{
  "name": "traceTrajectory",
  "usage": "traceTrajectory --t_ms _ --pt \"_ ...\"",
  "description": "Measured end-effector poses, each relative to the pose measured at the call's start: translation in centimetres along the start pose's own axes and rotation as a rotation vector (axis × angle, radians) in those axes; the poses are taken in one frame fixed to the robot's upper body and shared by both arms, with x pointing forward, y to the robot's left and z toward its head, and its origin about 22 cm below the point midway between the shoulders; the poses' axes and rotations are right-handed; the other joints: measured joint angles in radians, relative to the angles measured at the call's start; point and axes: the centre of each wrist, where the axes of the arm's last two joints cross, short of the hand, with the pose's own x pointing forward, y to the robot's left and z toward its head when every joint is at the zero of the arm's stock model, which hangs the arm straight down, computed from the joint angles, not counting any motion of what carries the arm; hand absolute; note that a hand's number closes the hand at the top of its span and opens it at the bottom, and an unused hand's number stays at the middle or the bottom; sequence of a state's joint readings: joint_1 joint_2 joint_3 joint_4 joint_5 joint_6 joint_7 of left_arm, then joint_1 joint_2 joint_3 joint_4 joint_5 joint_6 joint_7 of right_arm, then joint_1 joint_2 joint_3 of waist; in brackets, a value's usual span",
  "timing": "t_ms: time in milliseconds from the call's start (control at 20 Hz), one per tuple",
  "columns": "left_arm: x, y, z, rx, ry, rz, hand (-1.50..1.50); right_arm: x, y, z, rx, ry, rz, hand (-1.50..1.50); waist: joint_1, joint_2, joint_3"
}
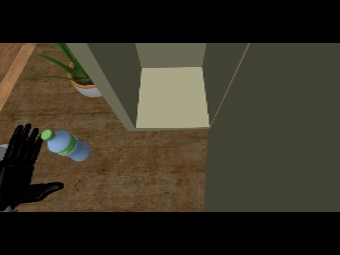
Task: Pick up the bottled water, place it into the cabinet and close the cabinet
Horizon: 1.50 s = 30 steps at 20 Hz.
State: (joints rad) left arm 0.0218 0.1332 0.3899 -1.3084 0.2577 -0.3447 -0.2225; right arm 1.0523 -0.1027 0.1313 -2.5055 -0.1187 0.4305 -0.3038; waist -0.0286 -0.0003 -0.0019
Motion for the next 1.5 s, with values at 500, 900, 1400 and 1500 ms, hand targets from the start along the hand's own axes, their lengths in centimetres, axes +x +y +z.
traceTrajectory --t_ms 500,900,1400,1500 --pt "-4.8 0.4 -1.8 0.032 0.018 0.007 -1.5 0.2 0.0 1.1 0.0 0.0 0.002 -1.5 -0.001 0.002 0.0" --pt "-6.8 0.8 -3.1 0.066 0.004 -0.007 -1.5 0.5 -0.4 2.2 0.002 0.004 0.026 -1.5 -0.004 0.003 -0.001" --pt "-8.3 0.6 -3.8 0.024 -0.001 0.149 -1.5 0.6 -1.1 2.8 0.005 -0.008 0.06 -1.5 -0.001 0.005 -0.001" --pt "-8.9 -0.1 -3.9 0.024 0.004 0.172 -1.5 0.7 -1.2 3.0 0.013 -0.008 0.065 -1.5 -0.001 0.005 -0.001"
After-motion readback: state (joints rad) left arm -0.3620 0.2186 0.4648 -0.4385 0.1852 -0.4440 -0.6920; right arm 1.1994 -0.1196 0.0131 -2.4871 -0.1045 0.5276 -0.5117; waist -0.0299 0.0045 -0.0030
